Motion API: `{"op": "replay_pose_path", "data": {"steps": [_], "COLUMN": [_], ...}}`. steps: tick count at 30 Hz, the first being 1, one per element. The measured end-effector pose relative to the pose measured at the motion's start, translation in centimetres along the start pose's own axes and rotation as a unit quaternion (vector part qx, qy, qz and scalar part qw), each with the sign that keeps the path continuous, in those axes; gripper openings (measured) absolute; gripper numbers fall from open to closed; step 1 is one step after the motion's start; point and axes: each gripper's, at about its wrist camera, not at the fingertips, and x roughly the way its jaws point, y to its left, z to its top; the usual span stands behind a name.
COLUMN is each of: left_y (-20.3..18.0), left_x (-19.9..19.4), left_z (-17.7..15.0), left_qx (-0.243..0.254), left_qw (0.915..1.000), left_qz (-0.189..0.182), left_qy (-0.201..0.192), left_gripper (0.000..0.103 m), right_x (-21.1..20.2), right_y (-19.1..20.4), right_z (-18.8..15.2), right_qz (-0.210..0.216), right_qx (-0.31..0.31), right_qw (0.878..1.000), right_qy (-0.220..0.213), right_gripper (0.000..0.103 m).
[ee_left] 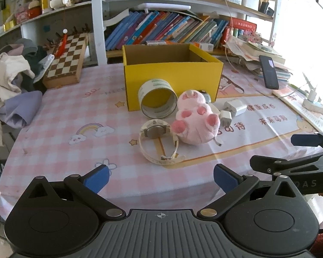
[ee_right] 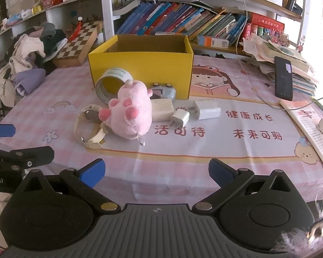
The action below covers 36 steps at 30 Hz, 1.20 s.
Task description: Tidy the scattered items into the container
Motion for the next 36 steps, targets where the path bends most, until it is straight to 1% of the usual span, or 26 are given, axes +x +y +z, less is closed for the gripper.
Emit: {"op": "replay_pose_path", "data": {"steps": [11,14,19,21,25,36], "left_y": [0.0,-0.1,-0.1,0.0,0.3,1.3], "left_x": [0.2,0.2,0.5,0.6,0.9,3.9], "left_z": [0.1,0.1,0.1,0.1,0.3,1.0], "left_qx": [0.002,0.003,-0.002,-0.003,-0.009,-0.021], "left_qw": [1.0000,0.9999,0.9999,0.9999,0.9999,0.9989], "left_qz": [-0.008,-0.011,-0.011,-0.010,-0.006,0.004], "left_qy": [0.000,0.000,0.005,0.005,0.004,0.042], "left_gripper": [0.103,0.103,0.103,0.103,0.103,0.103], "right_x": [-0.2,-0.5,-0.7,-0.6,0.3,3.5], "right_y": [0.4,0.3,0.4,0.4,0.4,0.8], "right_z": [0.1,0.2,0.4,0.5,0.9,2.8], "right_qz": [-0.008,-0.003,0.009,0.013,0.020,0.032], "right_qx": [-0.008,-0.006,-0.010,-0.012,-0.013,-0.031], "right_qw": [1.000,1.000,1.000,1.000,1.000,0.999], "right_qy": [-0.002,-0.007,-0.015,-0.016,-0.010,0.007], "right_gripper": [0.103,0.103,0.096,0.091,0.090,0.091]}}
